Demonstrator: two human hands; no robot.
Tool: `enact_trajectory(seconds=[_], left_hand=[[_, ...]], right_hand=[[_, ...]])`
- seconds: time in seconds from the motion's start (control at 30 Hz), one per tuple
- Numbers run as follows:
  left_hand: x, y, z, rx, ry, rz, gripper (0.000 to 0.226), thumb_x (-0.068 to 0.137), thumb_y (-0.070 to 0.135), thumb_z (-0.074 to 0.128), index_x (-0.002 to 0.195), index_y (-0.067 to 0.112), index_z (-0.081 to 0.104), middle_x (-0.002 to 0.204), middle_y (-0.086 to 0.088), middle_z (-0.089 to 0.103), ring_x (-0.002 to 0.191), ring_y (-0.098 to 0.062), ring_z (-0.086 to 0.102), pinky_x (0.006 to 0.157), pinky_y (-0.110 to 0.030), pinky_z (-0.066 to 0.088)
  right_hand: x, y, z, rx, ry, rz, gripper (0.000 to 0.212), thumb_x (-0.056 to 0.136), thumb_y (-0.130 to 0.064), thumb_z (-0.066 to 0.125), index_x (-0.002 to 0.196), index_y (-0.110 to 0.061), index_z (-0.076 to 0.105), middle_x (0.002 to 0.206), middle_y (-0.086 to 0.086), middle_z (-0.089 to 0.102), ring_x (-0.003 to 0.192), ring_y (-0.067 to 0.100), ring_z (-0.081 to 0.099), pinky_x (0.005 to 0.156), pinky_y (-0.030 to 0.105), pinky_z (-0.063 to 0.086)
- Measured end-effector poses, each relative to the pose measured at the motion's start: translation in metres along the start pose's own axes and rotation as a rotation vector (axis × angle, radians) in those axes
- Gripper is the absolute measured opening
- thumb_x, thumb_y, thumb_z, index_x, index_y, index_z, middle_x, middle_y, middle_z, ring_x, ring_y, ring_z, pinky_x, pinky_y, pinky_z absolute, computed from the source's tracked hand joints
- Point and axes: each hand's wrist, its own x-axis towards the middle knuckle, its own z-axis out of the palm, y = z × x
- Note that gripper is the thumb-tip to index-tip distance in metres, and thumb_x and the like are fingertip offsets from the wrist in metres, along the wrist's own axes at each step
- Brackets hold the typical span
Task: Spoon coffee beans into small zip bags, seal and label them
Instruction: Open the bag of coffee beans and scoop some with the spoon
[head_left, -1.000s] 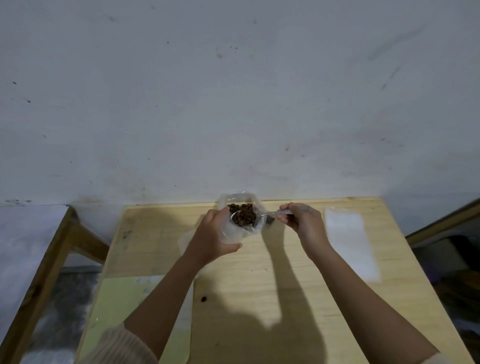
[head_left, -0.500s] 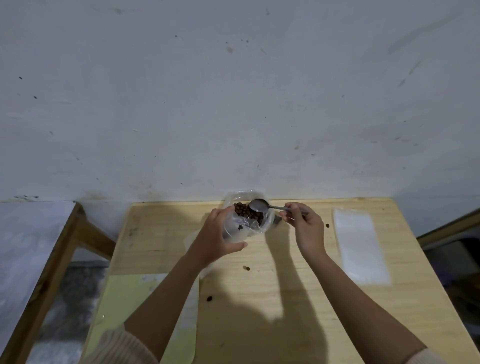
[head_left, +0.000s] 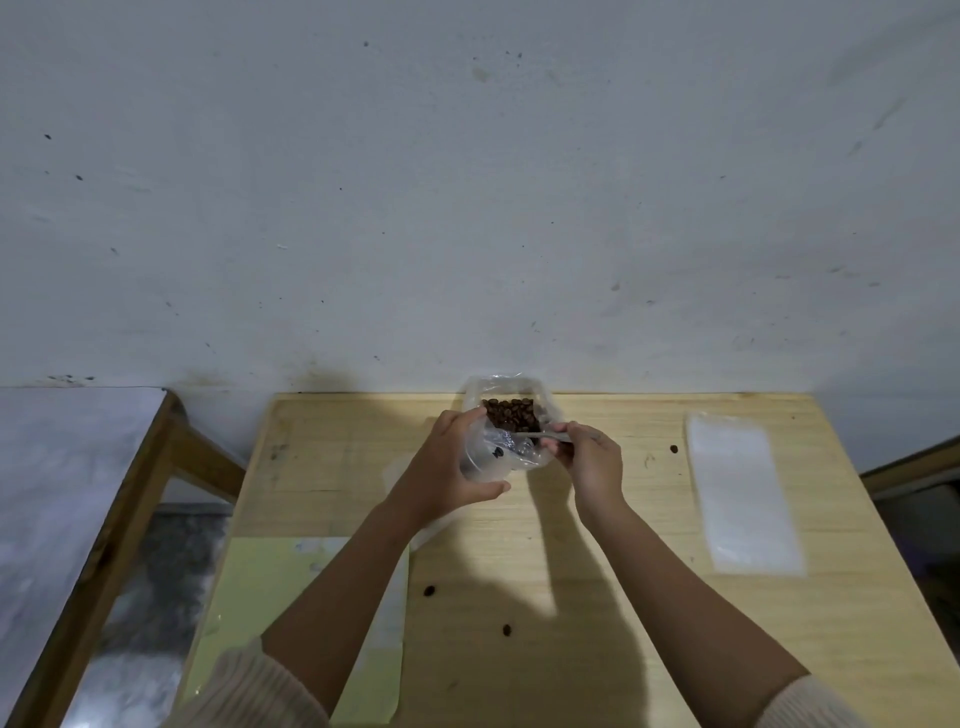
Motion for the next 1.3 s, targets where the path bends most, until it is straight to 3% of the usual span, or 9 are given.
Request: enact_trajectory(seconds=[0.17, 0.33, 0.63, 0.73, 0.83, 0.97, 1.1, 1.2, 1.3], left_hand=[[0.0, 0.004, -0.001, 0.006, 0.017, -0.016, 0.095, 0.062, 0.036, 0.086, 0.14, 0.017, 0.035, 0.126, 0.008, 0.037, 0.113, -0.004, 0.039, 0.094, -0.011, 0.03], [-0.001, 0.007, -0.001, 0.015, 0.029, -0.027, 0.097, 0.06, 0.036, 0.087, 0.141, 0.015, 0.036, 0.124, 0.008, 0.038, 0.115, -0.009, 0.043, 0.097, -0.022, 0.039], [0.001, 0.006, 0.0, -0.009, 0.055, 0.002, 0.095, 0.059, 0.035, 0.088, 0.138, 0.014, 0.04, 0.121, 0.009, 0.041, 0.116, -0.013, 0.045, 0.098, -0.026, 0.041], [0.001, 0.006, -0.001, -0.017, 0.047, -0.008, 0.097, 0.057, 0.045, 0.085, 0.138, 0.016, 0.04, 0.121, 0.009, 0.042, 0.116, -0.014, 0.045, 0.097, -0.028, 0.042], [0.0, 0.004, -0.002, -0.004, 0.05, 0.005, 0.099, 0.055, 0.057, 0.076, 0.138, 0.017, 0.04, 0.122, 0.01, 0.042, 0.116, -0.014, 0.045, 0.098, -0.027, 0.041], [-0.001, 0.004, -0.006, -0.003, 0.069, 0.012, 0.097, 0.058, 0.042, 0.086, 0.139, 0.016, 0.039, 0.122, 0.01, 0.04, 0.118, -0.013, 0.044, 0.101, -0.027, 0.039], [-0.001, 0.004, -0.011, 0.009, 0.083, 0.011, 0.098, 0.059, 0.042, 0.086, 0.139, 0.015, 0.037, 0.123, 0.007, 0.041, 0.118, -0.013, 0.043, 0.1, -0.025, 0.037], [-0.003, 0.006, -0.015, 0.013, 0.113, 0.01, 0.098, 0.058, 0.042, 0.086, 0.138, 0.012, 0.038, 0.123, 0.004, 0.042, 0.117, -0.013, 0.043, 0.101, -0.026, 0.036], [-0.006, 0.01, -0.019, 0.001, 0.133, -0.002, 0.1, 0.056, 0.051, 0.081, 0.137, 0.012, 0.039, 0.122, 0.003, 0.043, 0.115, -0.011, 0.044, 0.1, -0.026, 0.037]], right_hand=[[-0.003, -0.02, -0.018, 0.069, 0.034, -0.048, 0.026, 0.094, -0.002, 0.046, 0.074, -0.002, 0.063, 0.063, 0.008, 0.064, 0.049, 0.011, 0.062, 0.059, 0.016, 0.054], [-0.009, -0.045, -0.033, 0.062, 0.036, -0.115, 0.026, 0.093, -0.003, 0.047, 0.072, -0.004, 0.062, 0.072, 0.007, 0.063, 0.054, 0.013, 0.061, 0.068, 0.02, 0.054], [-0.03, -0.054, -0.025, -0.088, -0.189, -0.198, 0.022, 0.093, -0.001, 0.045, 0.083, 0.005, 0.063, 0.069, 0.017, 0.062, 0.051, 0.014, 0.061, 0.059, 0.021, 0.053], [-0.032, -0.049, -0.022, -0.151, -0.26, -0.216, 0.021, 0.093, -0.001, 0.046, 0.092, 0.01, 0.063, 0.072, 0.018, 0.063, 0.057, 0.015, 0.063, 0.061, 0.021, 0.053], [-0.032, -0.053, -0.023, -0.058, -0.2, -0.248, 0.021, 0.092, 0.002, 0.045, 0.083, 0.004, 0.064, 0.071, 0.012, 0.064, 0.054, 0.013, 0.062, 0.06, 0.02, 0.054], [-0.022, -0.052, -0.031, 0.042, -0.062, -0.241, 0.024, 0.091, 0.003, 0.045, 0.077, -0.002, 0.064, 0.067, 0.012, 0.062, 0.052, 0.012, 0.059, 0.059, 0.018, 0.053], [-0.014, -0.038, -0.023, 0.04, -0.017, -0.1, 0.017, 0.088, 0.006, 0.05, 0.081, 0.002, 0.065, 0.073, 0.014, 0.064, 0.057, 0.015, 0.063, 0.059, 0.016, 0.054], [-0.011, -0.026, -0.015, -0.062, -0.083, -0.01, 0.013, 0.089, 0.002, 0.053, 0.089, 0.001, 0.066, 0.079, 0.015, 0.066, 0.067, 0.019, 0.064, 0.069, 0.023, 0.057], [-0.01, -0.026, -0.014, -0.364, -0.113, -0.095, 0.016, 0.088, -0.011, 0.059, 0.079, -0.017, 0.07, 0.084, 0.005, 0.068, 0.08, 0.021, 0.062, 0.081, 0.032, 0.052]])
